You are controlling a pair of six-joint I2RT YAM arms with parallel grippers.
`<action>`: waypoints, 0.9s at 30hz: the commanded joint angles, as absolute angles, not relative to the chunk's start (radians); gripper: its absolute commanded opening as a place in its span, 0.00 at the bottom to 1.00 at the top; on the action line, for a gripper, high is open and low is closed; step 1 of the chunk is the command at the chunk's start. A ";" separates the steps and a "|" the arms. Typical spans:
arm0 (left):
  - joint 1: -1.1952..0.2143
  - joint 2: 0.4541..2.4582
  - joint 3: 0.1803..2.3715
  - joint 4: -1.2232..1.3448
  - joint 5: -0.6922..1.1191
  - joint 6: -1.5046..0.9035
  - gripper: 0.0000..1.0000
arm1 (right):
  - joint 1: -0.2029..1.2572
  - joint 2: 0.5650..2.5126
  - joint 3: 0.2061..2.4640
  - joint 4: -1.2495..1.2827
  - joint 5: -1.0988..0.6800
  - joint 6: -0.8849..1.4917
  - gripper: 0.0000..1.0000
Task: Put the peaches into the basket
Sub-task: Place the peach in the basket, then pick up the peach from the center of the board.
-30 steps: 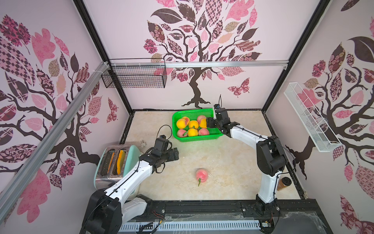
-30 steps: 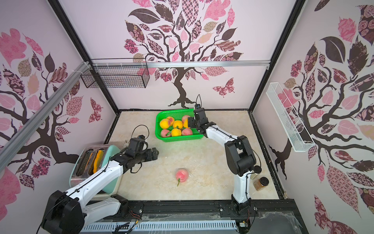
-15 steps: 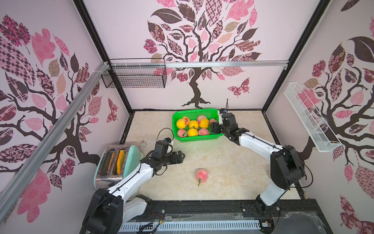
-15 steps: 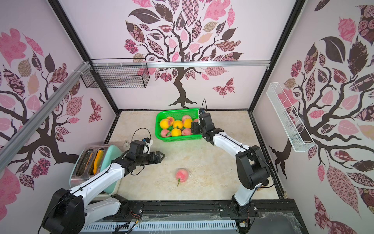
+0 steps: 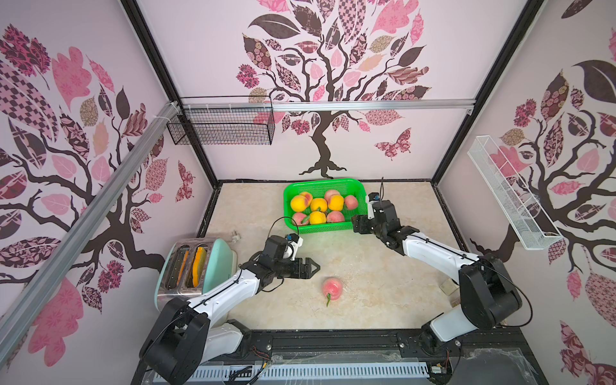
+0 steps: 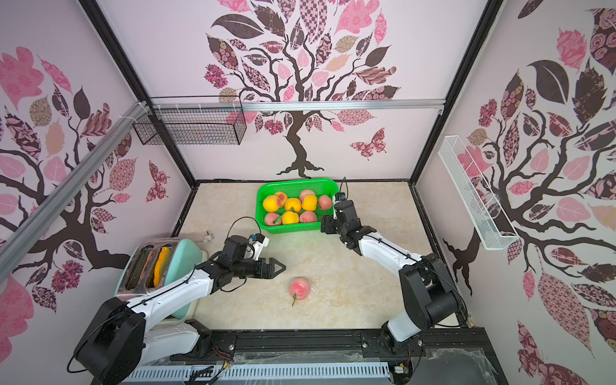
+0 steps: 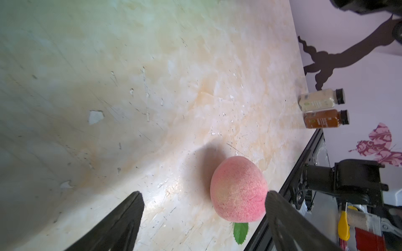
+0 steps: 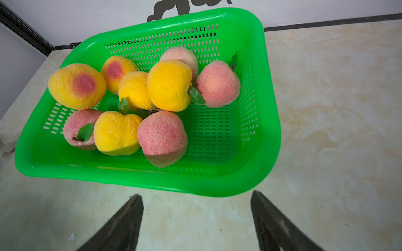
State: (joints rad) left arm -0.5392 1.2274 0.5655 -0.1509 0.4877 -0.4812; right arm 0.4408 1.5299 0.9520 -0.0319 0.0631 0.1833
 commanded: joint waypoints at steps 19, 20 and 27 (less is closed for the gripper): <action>-0.759 1.380 0.712 -0.260 0.425 -0.448 0.92 | 0.437 1.490 0.836 0.075 0.081 0.200 0.80; -0.762 1.382 0.715 -0.262 0.425 -0.449 0.92 | 0.437 1.489 0.832 0.076 0.079 0.202 0.80; -0.778 1.407 0.733 -0.282 0.419 -0.445 0.92 | 0.437 1.485 0.822 0.077 0.078 0.203 0.80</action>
